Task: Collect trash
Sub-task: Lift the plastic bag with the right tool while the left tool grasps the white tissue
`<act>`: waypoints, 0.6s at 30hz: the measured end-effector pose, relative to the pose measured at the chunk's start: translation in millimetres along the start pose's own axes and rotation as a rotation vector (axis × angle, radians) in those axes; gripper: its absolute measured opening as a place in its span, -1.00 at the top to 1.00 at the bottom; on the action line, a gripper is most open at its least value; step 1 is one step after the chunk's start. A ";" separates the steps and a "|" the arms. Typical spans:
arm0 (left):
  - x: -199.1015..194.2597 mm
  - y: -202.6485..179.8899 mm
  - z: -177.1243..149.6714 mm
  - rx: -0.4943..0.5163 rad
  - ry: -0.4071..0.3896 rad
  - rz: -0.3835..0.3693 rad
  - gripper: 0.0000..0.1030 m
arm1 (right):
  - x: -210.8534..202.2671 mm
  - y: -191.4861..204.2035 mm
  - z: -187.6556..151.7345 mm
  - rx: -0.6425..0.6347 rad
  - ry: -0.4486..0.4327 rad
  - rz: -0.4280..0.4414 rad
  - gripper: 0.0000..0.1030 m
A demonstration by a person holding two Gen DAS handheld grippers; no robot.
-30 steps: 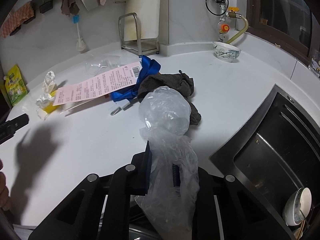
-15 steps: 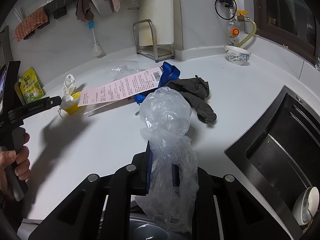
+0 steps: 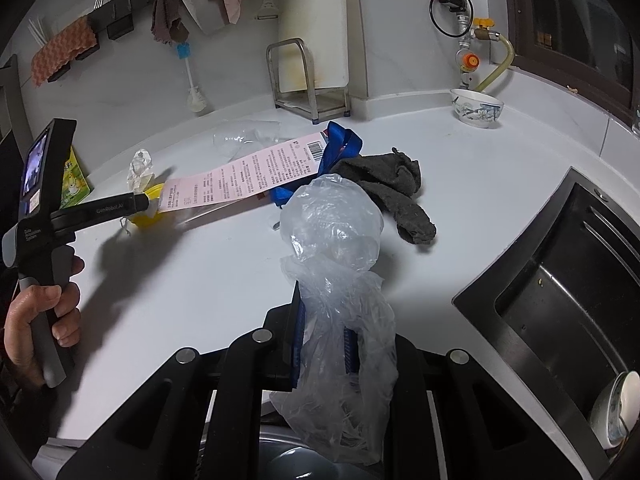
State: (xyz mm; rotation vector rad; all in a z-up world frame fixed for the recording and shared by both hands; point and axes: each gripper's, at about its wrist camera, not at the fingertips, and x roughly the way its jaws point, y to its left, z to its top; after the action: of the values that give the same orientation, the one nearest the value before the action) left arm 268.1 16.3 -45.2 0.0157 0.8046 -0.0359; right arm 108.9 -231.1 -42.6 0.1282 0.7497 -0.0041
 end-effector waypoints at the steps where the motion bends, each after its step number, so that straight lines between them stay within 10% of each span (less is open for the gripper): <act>1: 1.9 -0.7 -0.8 0.004 0.009 -0.005 -0.15 | -0.2 -0.2 -0.2 0.001 0.000 0.002 0.69; 9: 3.6 1.5 -2.9 -0.004 0.030 -0.056 0.75 | -0.1 -1.9 -0.5 0.006 0.001 0.001 0.69; 18: -24.9 2.7 -3.3 0.007 -0.024 -0.078 0.86 | -4.5 -5.3 -1.4 0.019 -0.005 0.006 0.69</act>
State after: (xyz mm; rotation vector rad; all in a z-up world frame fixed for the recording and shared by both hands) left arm 248.6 19.7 -29.5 -0.0095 0.7809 -0.1125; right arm 104.4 -236.4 -41.1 0.1483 0.7444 -0.0056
